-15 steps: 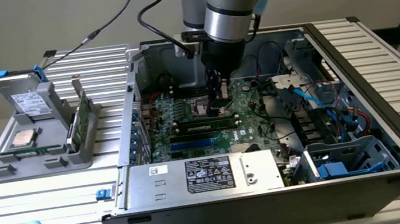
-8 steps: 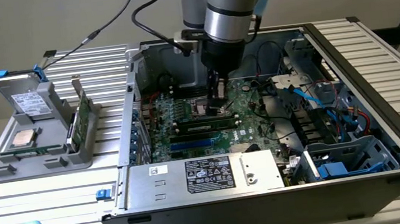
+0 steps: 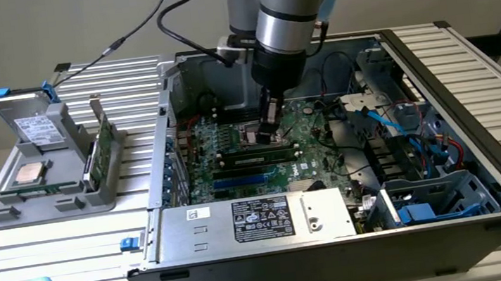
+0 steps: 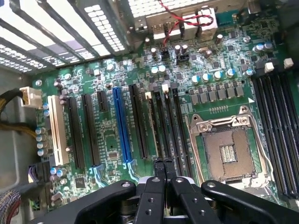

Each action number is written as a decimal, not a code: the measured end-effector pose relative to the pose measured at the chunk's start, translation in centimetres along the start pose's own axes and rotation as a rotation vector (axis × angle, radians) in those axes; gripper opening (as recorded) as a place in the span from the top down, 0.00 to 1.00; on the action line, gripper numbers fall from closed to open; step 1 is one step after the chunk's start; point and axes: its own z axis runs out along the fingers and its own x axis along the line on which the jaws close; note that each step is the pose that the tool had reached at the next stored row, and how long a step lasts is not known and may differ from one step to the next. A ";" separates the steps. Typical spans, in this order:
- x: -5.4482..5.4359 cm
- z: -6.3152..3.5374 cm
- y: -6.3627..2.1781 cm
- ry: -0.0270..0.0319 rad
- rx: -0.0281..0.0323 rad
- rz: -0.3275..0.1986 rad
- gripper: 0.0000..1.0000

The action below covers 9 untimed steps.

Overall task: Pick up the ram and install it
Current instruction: 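Press down the ram until it locks into place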

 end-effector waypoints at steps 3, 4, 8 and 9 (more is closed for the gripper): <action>0.0 0.01 0.00 -0.0041 -0.0032 0.033 0.90; 0.0 0.01 0.00 -0.0039 -0.0035 0.042 0.90; 0.0 0.00 -0.01 0.0021 -0.0018 0.077 0.90; 0.0 0.01 0.00 0.0037 -0.0011 0.087 0.90</action>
